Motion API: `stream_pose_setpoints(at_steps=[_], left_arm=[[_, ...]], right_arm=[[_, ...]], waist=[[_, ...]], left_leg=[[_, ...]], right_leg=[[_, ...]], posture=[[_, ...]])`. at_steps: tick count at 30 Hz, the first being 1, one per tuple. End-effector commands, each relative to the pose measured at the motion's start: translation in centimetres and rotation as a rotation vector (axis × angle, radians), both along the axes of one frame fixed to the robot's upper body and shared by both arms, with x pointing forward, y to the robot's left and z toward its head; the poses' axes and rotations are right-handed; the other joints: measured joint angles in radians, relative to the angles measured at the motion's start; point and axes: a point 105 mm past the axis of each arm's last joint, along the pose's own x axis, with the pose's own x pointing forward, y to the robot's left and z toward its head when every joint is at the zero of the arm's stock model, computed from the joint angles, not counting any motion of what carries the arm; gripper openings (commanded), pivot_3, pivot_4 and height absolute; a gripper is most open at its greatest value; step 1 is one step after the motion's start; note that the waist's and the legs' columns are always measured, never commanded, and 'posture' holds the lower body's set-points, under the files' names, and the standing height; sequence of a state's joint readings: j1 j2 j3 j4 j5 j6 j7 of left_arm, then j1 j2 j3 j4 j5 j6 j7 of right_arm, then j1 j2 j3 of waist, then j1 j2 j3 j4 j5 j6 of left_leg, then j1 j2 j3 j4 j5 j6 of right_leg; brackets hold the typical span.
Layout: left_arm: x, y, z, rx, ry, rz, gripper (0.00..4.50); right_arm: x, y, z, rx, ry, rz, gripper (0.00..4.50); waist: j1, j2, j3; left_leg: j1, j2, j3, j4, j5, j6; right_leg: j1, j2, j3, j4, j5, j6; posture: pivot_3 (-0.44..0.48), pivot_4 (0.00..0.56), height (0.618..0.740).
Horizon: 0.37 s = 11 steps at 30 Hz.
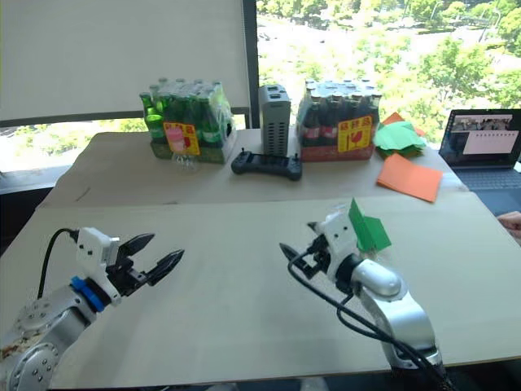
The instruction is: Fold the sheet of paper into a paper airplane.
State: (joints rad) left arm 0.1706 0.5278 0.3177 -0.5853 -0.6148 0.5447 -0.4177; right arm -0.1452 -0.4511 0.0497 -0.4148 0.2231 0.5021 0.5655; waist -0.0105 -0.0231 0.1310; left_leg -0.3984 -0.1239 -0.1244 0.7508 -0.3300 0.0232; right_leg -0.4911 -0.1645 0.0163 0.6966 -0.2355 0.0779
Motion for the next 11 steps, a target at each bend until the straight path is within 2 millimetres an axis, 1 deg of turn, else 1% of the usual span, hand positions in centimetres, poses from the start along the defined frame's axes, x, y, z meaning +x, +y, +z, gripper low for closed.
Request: stream_pose_setpoints(at_steps=[1,11], left_arm=[[-0.30,0.94,0.90,0.056,-0.067,0.059,4.50],[-0.36,0.70,1.20,0.052,-0.082,0.042,4.50]], right_arm=[[0.05,0.15,0.83,0.029,-0.074,0.023,4.46],[0.50,0.00,0.53,0.040,-0.081,0.017,4.46]], waist=[[0.001,0.000,0.000],[0.007,0.000,0.000]], left_leg=[[0.000,0.000,0.000,0.000,0.000,0.000],[0.000,0.000,0.000,0.000,0.000,0.000]], right_leg=[[0.000,0.000,0.000,0.000,0.000,0.000],[0.000,0.000,0.000,0.001,0.000,0.000]], posture=[[0.000,0.150,0.675],[0.000,0.150,0.675]])
